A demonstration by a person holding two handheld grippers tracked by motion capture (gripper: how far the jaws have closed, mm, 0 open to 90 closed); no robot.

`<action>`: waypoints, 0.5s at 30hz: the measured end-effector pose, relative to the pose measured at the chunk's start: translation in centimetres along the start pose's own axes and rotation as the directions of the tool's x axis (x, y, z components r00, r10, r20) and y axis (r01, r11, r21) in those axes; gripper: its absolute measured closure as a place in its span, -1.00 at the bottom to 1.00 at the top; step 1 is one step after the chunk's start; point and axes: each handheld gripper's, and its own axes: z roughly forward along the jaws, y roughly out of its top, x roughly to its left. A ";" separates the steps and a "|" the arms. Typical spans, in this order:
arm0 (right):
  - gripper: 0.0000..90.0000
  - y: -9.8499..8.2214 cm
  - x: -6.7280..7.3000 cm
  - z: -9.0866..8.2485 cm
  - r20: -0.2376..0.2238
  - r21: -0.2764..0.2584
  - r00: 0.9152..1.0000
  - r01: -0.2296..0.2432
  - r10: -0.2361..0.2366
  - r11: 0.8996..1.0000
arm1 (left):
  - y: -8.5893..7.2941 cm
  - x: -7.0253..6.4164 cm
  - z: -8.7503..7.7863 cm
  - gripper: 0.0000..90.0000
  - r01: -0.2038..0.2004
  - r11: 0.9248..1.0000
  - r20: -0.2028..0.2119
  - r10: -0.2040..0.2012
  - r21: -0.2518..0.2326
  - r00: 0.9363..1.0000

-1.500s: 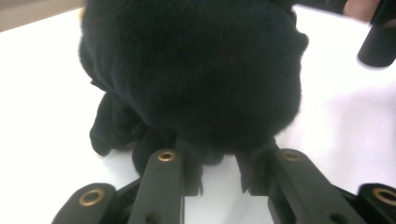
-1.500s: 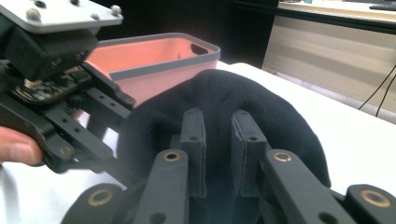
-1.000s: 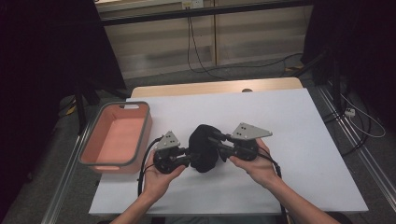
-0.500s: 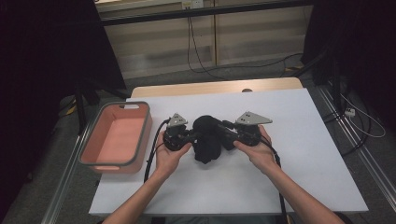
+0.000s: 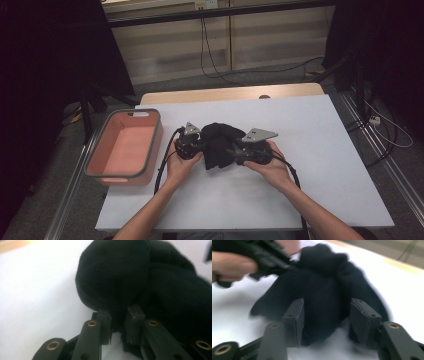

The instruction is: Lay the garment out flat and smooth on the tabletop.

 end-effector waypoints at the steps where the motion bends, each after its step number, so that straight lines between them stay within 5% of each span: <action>1: -0.10 -0.1 0.3 0.2 -0.012 0.011 1.000 0.008 -0.008 1.000 | -0.1 0.2 0.1 0.70 -0.007 1.000 -0.002 0.007 0.011 1.000; 4: -0.25 -0.4 1.0 0.7 -0.054 0.037 0.998 0.020 -0.018 0.999 | -0.4 0.6 0.4 0.69 0.021 0.999 0.002 -0.021 0.036 1.000; 11: -0.31 -0.6 2.1 2.2 -0.069 0.047 0.995 0.071 -0.068 0.996 | -0.6 0.7 0.4 0.60 0.045 0.999 -0.003 -0.044 0.026 0.999; 15: 0.51 -0.6 2.5 2.4 -0.044 0.041 0.994 0.104 -0.103 0.994 | -0.2 0.5 -0.1 0.44 0.048 0.999 -0.016 -0.048 -0.008 0.999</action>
